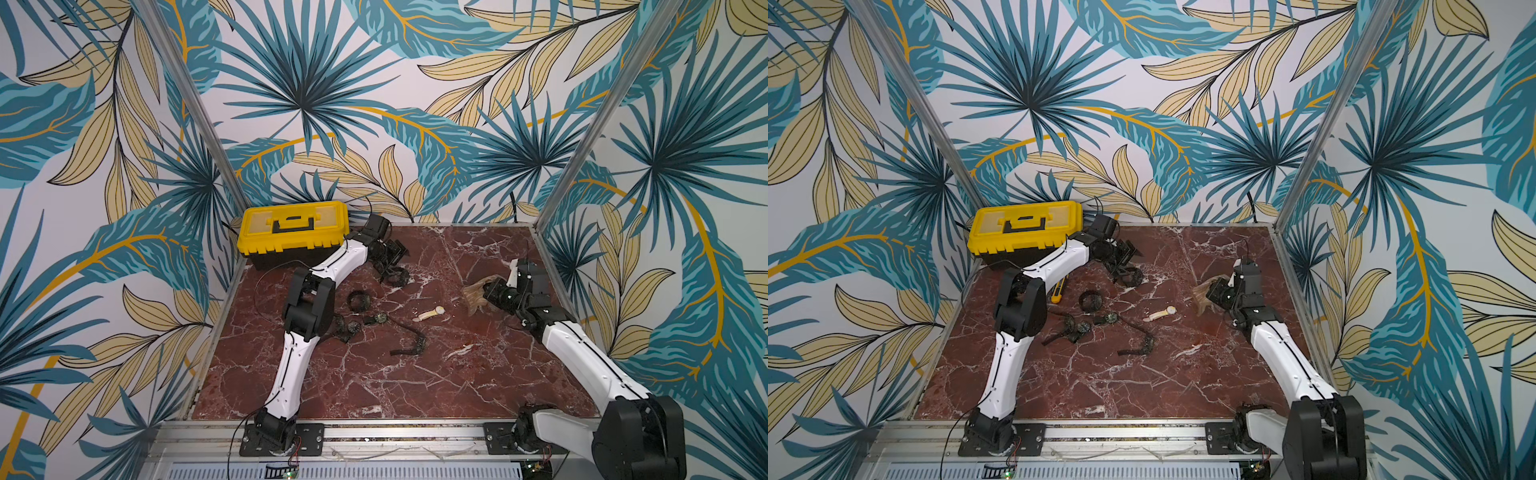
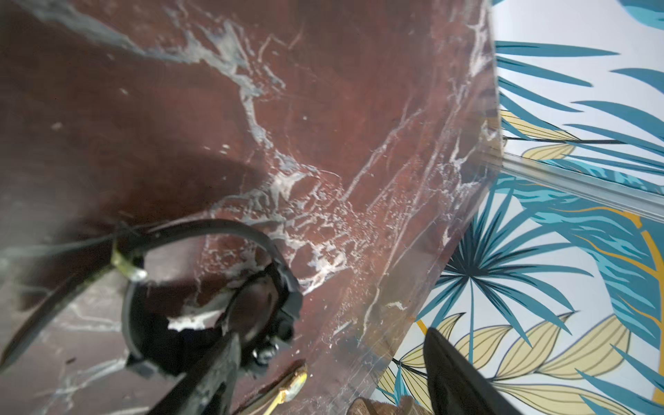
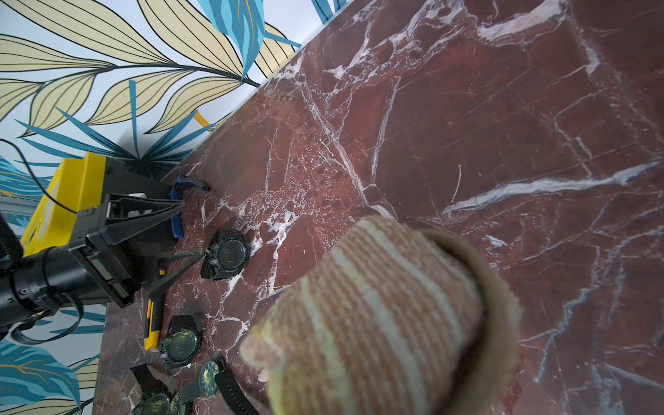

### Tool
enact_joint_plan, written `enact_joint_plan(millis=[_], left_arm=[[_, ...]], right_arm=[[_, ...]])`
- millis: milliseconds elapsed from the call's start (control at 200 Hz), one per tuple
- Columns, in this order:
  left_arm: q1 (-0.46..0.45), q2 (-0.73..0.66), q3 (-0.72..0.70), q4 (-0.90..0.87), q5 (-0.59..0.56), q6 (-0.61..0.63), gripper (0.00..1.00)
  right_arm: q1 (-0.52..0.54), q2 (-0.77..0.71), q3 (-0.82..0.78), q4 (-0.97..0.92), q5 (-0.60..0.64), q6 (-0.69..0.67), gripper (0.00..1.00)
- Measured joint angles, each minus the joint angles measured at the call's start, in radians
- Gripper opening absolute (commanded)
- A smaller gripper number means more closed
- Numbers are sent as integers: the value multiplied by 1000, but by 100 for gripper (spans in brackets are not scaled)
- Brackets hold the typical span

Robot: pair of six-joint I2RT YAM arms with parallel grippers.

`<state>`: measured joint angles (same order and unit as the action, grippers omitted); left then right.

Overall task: Wipe the watch dial
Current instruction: Place the watch at the center of the board, then pick up the watch at the center of the board.

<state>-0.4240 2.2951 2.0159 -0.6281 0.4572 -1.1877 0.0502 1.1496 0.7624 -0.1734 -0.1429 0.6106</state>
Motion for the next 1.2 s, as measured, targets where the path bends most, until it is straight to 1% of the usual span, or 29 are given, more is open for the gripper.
enact_joint_plan(millis=[135,230,325,426,521,581,756,911,1197], left_arm=[[-8,-131,-76,0,-20,27,78],[-19,-237,-160,5,-21,31,74],[-41,-338,-272,3,-22,11,70],[-80,-399,-380,2,-22,-28,67],[-132,-408,-450,-5,-17,-74,62],[-162,-406,-480,-14,-13,-101,62],[-235,-396,-501,-29,-7,-175,59],[-270,-376,-514,-42,-13,-234,55],[-304,-330,-557,-67,-34,-317,54]], right_arm=[[0,-30,17,-65,2,-18,8],[0,-29,26,-114,-5,-28,9],[0,-29,26,-172,-7,-40,10],[0,-28,26,-227,-11,-47,11],[0,-29,24,-250,-27,-46,11],[1,-33,17,-252,-35,-42,11],[3,-75,-1,-275,-42,-43,11],[3,-78,-1,-276,-55,-45,11],[3,-49,-1,-272,-81,-60,12]])
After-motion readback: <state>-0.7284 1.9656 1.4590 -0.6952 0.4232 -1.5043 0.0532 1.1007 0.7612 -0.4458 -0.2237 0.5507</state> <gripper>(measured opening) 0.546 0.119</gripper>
